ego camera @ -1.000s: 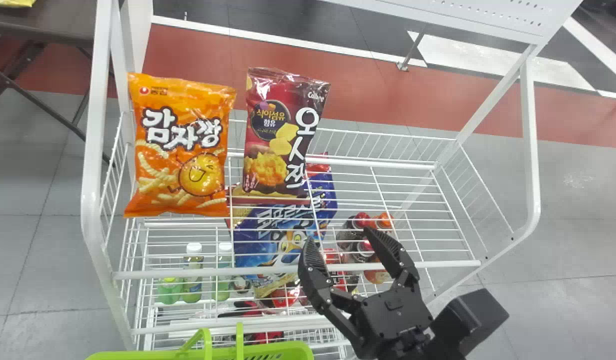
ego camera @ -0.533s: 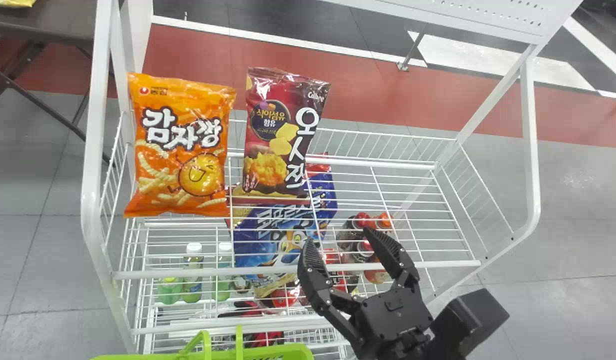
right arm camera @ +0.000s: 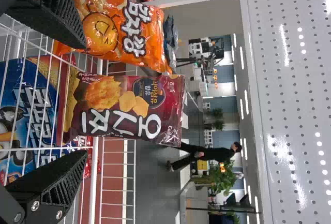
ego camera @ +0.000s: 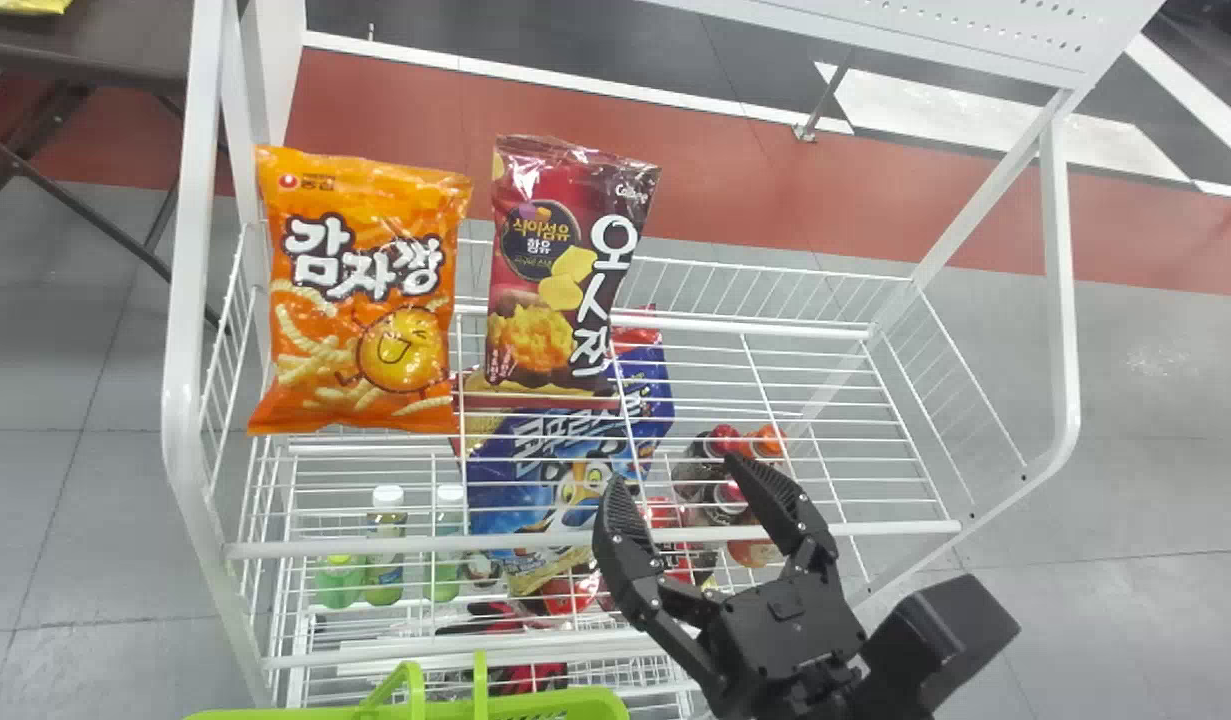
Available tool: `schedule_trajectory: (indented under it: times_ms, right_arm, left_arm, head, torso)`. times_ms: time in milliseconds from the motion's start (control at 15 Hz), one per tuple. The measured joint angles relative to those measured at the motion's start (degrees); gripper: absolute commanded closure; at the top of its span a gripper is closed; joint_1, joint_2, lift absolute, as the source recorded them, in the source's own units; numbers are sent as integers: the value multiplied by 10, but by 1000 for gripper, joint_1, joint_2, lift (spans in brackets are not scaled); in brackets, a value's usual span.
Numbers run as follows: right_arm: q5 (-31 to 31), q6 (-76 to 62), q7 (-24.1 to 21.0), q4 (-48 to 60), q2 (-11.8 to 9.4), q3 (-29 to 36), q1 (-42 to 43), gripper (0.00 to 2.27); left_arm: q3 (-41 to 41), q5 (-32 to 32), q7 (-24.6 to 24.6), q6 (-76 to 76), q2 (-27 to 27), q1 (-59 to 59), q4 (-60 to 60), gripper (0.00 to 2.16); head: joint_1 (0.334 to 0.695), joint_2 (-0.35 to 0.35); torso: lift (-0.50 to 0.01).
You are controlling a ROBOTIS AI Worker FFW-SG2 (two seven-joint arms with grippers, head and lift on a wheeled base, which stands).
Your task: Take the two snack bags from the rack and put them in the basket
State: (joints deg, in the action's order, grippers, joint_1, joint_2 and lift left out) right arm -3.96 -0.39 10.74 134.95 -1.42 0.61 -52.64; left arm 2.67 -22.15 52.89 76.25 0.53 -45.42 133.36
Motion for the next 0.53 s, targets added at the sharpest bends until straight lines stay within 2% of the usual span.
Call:
schedule_trajectory:
  times_ms: [533]
  right_arm:
    - [-1, -3, 0, 2, 0, 1, 0, 87]
  left_arm:
    - [1, 0, 2, 0, -3, 1, -2, 1571]
  head:
    - [695, -350]
  torso:
    - [-10]
